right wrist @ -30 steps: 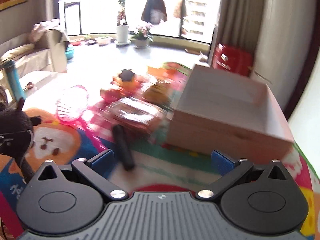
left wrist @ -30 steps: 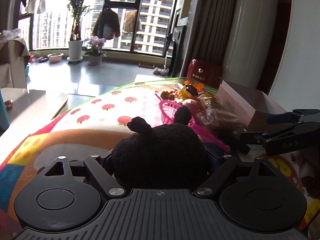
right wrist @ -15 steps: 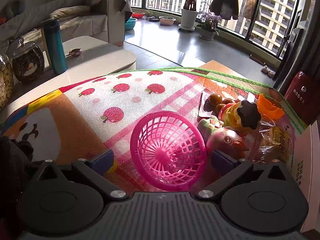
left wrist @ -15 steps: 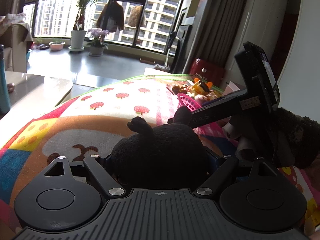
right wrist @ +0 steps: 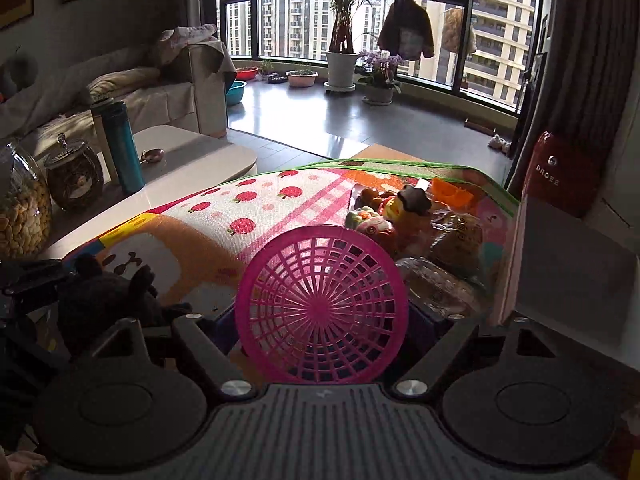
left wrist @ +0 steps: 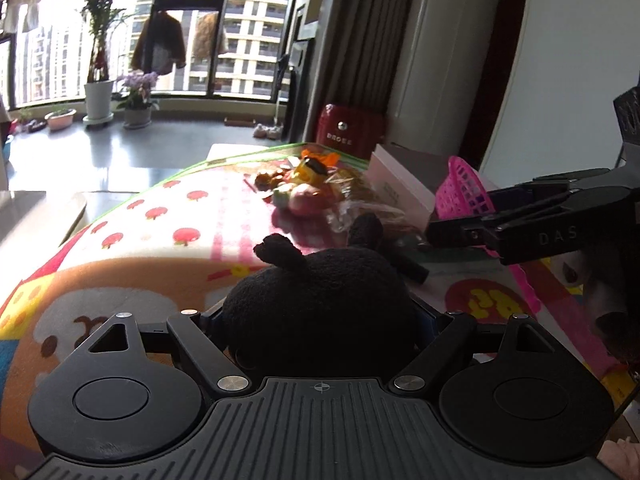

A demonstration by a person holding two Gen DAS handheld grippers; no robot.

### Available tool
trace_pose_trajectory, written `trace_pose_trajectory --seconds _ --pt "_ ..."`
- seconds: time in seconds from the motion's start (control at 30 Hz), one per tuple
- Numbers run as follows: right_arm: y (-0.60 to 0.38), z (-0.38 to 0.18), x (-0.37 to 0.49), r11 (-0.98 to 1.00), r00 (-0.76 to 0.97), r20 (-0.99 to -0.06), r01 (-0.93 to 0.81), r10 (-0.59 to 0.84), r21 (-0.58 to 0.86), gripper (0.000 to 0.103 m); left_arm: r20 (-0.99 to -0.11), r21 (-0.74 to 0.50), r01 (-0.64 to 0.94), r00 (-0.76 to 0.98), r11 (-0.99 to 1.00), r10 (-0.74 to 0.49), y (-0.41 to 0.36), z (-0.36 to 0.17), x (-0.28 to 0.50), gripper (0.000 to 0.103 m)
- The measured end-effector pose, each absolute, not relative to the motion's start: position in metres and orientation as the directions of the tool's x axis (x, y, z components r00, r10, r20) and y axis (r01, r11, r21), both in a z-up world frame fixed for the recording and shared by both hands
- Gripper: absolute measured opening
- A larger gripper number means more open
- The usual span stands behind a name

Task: Organize objects
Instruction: 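Grasp the black plush toy with the left tool while the right tool grasps the pink basket, then drop the plush toy and pink basket into the pink box with both tools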

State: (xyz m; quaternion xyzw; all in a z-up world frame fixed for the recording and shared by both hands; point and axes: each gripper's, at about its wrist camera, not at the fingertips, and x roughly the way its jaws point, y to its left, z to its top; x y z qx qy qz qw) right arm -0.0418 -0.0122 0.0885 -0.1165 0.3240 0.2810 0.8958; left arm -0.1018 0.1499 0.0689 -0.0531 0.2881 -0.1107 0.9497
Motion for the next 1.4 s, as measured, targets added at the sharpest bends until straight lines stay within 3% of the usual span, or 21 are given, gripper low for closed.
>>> trace_pose_trajectory --seconds 0.17,0.33,0.4,0.5,0.53,0.77,1.0,1.03,1.07,1.13,1.2,1.4 --pt "-0.108 0.111 -0.080 0.910 0.768 -0.574 -0.405 0.286 -0.089 0.083 -0.442 -0.104 0.318 0.834 0.942 -0.330 0.073 0.115 -0.052 0.089" --pt "-0.171 0.114 -0.092 0.958 0.835 -0.513 -0.276 0.198 -0.079 0.083 -0.383 -0.082 0.424 0.822 0.902 -0.421 -0.007 0.134 0.046 0.092" --pt "-0.186 0.109 -0.093 0.968 0.849 -0.498 -0.242 0.178 -0.066 0.083 -0.423 -0.066 0.418 0.811 0.906 -0.405 -0.035 0.121 0.090 0.092" --pt "-0.202 0.097 -0.092 0.976 0.852 -0.497 -0.211 0.162 -0.044 0.083 -0.558 -0.042 0.389 0.755 0.920 -0.345 -0.064 0.084 0.143 0.092" --pt "-0.206 0.094 -0.090 0.978 0.851 -0.501 -0.203 0.157 -0.038 0.083 -0.567 -0.028 0.375 0.758 0.927 -0.324 -0.067 0.077 0.149 0.087" --pt "-0.230 0.102 -0.064 0.985 0.862 -0.485 -0.172 0.149 -0.003 0.083 -0.408 -0.158 0.349 0.829 0.924 -0.383 -0.011 0.088 0.111 0.084" --pt "-0.223 0.148 0.029 0.987 0.875 -0.457 -0.141 0.160 0.076 0.083 -0.535 -0.068 0.345 0.780 0.936 -0.326 0.028 0.058 0.039 0.084" --pt "-0.219 0.152 0.049 0.989 0.871 -0.469 -0.131 0.147 0.067 0.085 -0.558 -0.078 0.338 0.765 0.938 -0.322 0.034 0.052 0.031 0.084" --pt "-0.215 0.154 0.071 0.990 0.857 -0.495 -0.129 0.142 0.062 0.095 -0.573 -0.088 0.328 0.756 0.941 -0.317 0.039 0.047 0.025 0.084" --pt "-0.207 0.151 0.105 0.994 0.837 -0.538 -0.098 0.104 0.041 0.102 -0.584 -0.100 0.309 0.751 0.946 -0.308 0.051 0.039 0.010 0.084" --pt "-0.206 0.139 0.119 0.998 0.824 -0.564 -0.057 0.055 0.013 0.102 -0.587 -0.111 0.305 0.748 0.946 -0.310 0.059 0.034 0.001 0.084" --pt "-0.211 0.095 0.094 0.993 0.779 -0.616 -0.073 0.114 0.091 0.102 -0.573 -0.146 0.286 0.756 0.947 -0.316 0.061 0.032 -0.013 0.084"
